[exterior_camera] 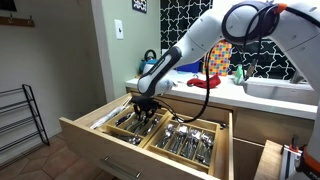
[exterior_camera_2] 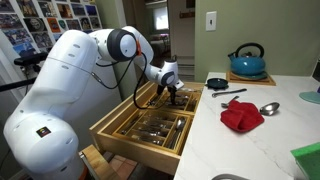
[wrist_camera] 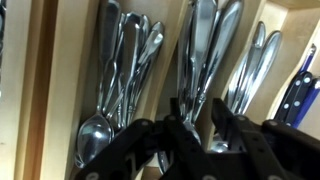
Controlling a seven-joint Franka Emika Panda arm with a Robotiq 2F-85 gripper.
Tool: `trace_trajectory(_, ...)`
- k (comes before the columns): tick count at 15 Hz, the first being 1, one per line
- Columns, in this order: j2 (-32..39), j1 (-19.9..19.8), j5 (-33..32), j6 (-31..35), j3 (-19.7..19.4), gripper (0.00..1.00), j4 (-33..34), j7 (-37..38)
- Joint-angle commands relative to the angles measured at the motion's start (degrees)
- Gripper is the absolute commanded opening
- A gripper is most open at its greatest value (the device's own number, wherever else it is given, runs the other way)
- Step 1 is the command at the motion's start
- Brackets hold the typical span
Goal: Remove a tablespoon from the drawer and put it on the table
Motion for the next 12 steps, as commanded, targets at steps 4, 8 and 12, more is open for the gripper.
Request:
trace_trajectory(4, 3.7, 1.4, 1.1, -0.2, -1.3, 0.27, 3.7, 1.2)
trace_trajectory(8, 4.3, 1.8, 0.8, -0.6, -1.9, 0.12, 4.4, 1.8)
trace_trajectory(12, 3.5, 2.2, 0.4, -1.5, -2.3, 0.01, 4.1, 2.2)
